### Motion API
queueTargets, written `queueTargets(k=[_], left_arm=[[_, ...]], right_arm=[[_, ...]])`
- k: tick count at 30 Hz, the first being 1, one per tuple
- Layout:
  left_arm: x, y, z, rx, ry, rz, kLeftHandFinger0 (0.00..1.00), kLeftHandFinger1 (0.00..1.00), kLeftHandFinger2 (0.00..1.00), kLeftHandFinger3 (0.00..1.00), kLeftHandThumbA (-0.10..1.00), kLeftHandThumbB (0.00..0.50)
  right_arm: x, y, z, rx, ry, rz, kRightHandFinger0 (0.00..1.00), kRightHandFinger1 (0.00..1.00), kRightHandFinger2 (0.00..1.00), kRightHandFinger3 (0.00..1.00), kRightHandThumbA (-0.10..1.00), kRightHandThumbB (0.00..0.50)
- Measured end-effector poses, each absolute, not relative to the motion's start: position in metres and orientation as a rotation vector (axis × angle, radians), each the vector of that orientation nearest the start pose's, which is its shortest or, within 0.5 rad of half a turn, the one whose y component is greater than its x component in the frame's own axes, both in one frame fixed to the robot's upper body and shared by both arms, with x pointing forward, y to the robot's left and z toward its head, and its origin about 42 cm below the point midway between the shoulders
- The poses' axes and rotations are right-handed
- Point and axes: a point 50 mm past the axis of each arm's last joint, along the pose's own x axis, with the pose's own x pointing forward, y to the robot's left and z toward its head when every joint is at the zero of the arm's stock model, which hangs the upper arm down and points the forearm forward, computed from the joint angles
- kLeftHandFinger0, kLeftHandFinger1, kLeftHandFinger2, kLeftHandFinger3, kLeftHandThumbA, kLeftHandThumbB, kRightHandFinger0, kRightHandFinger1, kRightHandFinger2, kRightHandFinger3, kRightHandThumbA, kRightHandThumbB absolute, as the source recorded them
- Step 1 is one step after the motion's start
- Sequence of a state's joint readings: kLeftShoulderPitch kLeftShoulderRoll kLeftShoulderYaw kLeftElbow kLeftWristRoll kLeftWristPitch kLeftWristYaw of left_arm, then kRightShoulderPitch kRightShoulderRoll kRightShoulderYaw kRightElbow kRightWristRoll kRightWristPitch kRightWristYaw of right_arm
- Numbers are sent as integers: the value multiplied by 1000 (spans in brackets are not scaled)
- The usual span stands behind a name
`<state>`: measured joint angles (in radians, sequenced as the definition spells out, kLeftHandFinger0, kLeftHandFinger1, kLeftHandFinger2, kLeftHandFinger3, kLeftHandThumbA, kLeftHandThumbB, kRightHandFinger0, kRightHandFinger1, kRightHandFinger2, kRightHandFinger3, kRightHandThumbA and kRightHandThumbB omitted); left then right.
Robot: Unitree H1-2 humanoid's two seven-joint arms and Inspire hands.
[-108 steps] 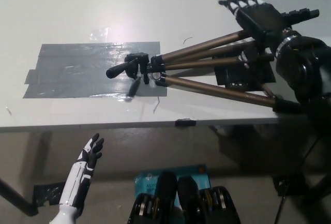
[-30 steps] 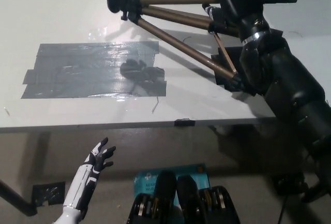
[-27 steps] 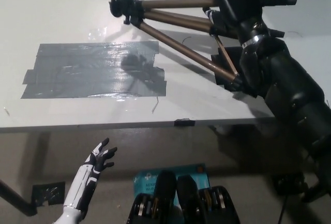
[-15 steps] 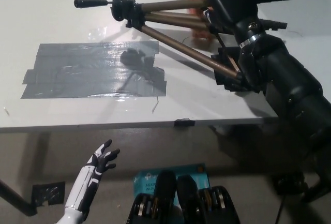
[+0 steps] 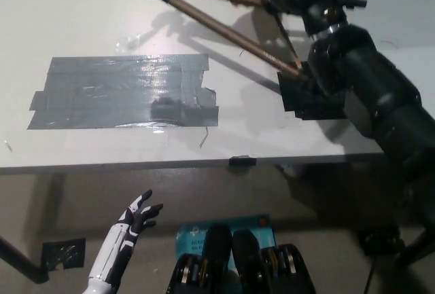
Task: A tripod is kept on the middle of the desk infront of the robot and the robot grabs one of its legs to pick it up and hands it to a person
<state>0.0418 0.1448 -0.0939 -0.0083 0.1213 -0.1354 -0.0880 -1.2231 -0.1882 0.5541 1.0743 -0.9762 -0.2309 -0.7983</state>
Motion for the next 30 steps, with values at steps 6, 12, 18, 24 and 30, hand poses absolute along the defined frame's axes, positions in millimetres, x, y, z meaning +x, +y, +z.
queueTargets(k=[6, 12, 18, 24, 30], left_arm=[[265, 228, 93, 263, -84, -196, 879, 882, 845, 955, 1000, 94], [265, 229, 90, 262, -72, -195, 884, 901, 858, 962, 1000, 122], [265, 229, 89, 262, -66, -195, 883, 924, 888, 989, 1000, 92], [265, 228, 88, 262, -64, -197, 951, 979, 965, 1000, 1000, 122], [267, 228, 89, 262, -67, -198, 1000, 1000, 1000, 1000, 1000, 128]], right_arm=[[553, -107, 362, -1293, -1062, -144, 1000, 1000, 1000, 1000, 646, 500], [544, -103, 343, -1267, -973, -55, 1000, 1000, 1000, 1000, 760, 500], [534, -104, 325, -1237, -877, 18, 1000, 1000, 1000, 1000, 796, 500], [521, -113, 319, -1191, -800, 76, 1000, 1000, 1000, 1000, 1000, 500], [502, -132, 333, -1120, -787, 101, 1000, 1000, 1000, 1000, 1000, 430]])
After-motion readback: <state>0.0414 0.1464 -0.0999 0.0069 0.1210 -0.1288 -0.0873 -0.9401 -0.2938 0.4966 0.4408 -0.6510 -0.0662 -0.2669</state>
